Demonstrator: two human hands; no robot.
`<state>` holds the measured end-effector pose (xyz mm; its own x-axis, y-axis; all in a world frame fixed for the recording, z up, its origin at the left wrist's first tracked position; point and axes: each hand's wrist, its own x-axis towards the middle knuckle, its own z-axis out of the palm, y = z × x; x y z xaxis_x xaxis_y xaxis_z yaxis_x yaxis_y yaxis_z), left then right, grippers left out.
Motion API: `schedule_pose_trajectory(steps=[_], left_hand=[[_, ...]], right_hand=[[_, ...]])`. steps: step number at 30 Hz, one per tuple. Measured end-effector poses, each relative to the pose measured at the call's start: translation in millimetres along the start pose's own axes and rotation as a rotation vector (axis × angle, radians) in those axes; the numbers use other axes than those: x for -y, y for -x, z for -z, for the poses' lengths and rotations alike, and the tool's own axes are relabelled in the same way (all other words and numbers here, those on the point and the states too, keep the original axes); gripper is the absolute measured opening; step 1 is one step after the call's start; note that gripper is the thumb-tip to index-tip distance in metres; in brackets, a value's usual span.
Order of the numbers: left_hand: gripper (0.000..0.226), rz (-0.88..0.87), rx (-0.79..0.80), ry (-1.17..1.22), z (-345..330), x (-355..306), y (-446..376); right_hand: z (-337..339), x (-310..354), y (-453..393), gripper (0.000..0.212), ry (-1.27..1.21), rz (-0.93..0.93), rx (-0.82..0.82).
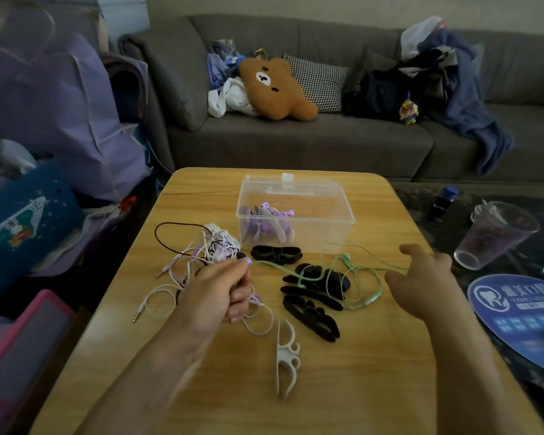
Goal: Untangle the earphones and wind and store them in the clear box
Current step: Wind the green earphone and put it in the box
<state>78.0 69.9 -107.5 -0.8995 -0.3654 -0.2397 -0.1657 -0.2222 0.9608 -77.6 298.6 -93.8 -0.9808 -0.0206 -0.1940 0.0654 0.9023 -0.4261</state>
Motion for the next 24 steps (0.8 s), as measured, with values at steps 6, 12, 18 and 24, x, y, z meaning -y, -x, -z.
schedule_pose_trajectory(steps=[6, 12, 18, 24], left_hand=[[0.018, 0.0, 0.241, 0.155, -9, -1, 6], [0.023, -0.016, 0.371, 0.29, -5, -5, 6], [0.023, -0.046, 0.319, 0.337, 2, -5, 2], [0.016, -0.128, 0.127, 0.504, -5, -1, -2]], right_hand=[[-6, 35, 37, 0.033, -0.375, 0.522, -0.05], [-43, 58, 60, 0.012, -0.724, 0.788, 0.26], [-48, 53, 50, 0.014, -0.771, 0.731, 0.178], [-57, 57, 56, 0.026, -0.514, 0.813, 0.242]])
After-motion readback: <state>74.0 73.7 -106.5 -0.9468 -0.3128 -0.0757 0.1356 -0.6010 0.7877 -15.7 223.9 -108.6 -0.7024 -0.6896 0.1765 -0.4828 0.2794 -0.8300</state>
